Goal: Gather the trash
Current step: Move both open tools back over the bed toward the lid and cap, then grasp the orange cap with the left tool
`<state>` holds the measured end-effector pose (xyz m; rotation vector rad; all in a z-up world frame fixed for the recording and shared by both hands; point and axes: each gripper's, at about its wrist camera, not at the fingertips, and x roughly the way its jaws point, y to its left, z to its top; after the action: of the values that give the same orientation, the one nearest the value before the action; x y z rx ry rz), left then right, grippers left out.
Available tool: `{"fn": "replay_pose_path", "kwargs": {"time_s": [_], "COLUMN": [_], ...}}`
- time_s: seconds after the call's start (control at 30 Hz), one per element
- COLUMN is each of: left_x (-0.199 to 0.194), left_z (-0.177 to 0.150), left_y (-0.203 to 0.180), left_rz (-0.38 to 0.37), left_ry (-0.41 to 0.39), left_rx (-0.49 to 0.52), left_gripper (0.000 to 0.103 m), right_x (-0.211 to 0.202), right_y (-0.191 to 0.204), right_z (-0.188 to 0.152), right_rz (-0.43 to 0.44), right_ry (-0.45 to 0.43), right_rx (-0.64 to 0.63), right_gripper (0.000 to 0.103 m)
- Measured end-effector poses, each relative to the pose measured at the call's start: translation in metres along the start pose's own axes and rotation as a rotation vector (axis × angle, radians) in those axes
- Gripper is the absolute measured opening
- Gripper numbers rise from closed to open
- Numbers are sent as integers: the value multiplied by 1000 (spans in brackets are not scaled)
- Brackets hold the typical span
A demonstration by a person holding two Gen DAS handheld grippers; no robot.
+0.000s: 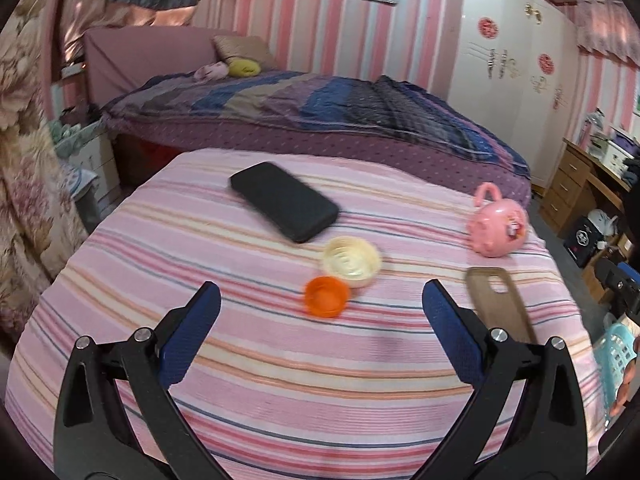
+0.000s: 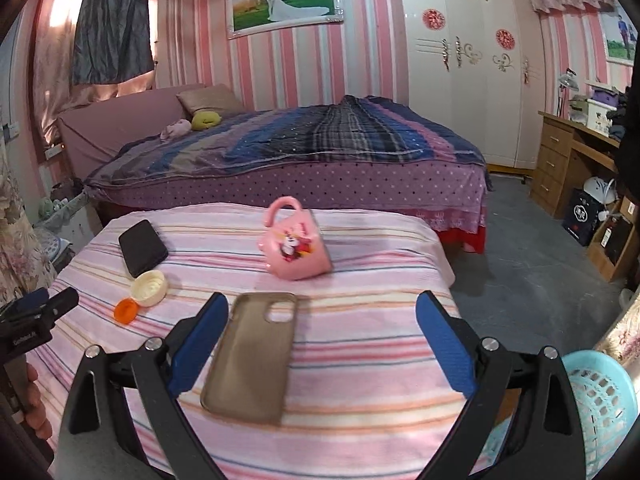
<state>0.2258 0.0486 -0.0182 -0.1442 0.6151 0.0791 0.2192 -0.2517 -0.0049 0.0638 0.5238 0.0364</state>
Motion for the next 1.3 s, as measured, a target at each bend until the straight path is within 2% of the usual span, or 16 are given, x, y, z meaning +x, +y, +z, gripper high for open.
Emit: {"fn": "replay_pose_path", "kwargs": {"time_s": [0.23, 0.37, 0.57, 0.7, 0.73, 0.8, 0.93, 1.0, 1.03, 1.1, 1.2, 1.3], "left_x": [20, 38, 67, 84, 88, 96, 103, 103, 103, 102, 99, 91], "left_z": [-10, -16, -21, -14, -14, -13, -12, -13, -13, -12, -13, -10], "left_y": [25, 28, 15, 8, 6, 4, -4, -7, -7, -6, -4, 3], "left_rz": [34, 12, -3, -6, -11, -24, -31, -43, -47, -68, -74, -33], "left_ry": [64, 134, 201, 213, 221, 244, 254, 255, 255, 253, 253, 233], "left_rx": [-20, -24, -5, 0, 1, 8, 47, 61, 63, 62, 68, 99], "left_gripper": [97, 97, 97, 96, 94, 80, 71, 55, 53, 39, 39, 39], "right_x": [14, 22, 30, 35, 37, 43, 52, 57, 58, 59, 59, 60], "right_y": [19, 17, -3, -7, -7, -6, -3, 2, 4, 13, 28, 45], "right_z": [-10, -14, -17, -21, -21, -22, -21, -22, -22, -23, -26, -28], "right_rz": [-2, -70, -52, -61, -64, -68, -58, -52, -50, -43, -27, 1], "right_ry": [24, 42, 82, 97, 99, 108, 125, 133, 134, 135, 135, 139], "right_rx": [-49, -120, -45, -49, -53, -53, -41, -45, -47, -60, -79, -99], "right_gripper": [93, 93, 93, 93, 93, 93, 93, 93, 93, 93, 93, 93]}}
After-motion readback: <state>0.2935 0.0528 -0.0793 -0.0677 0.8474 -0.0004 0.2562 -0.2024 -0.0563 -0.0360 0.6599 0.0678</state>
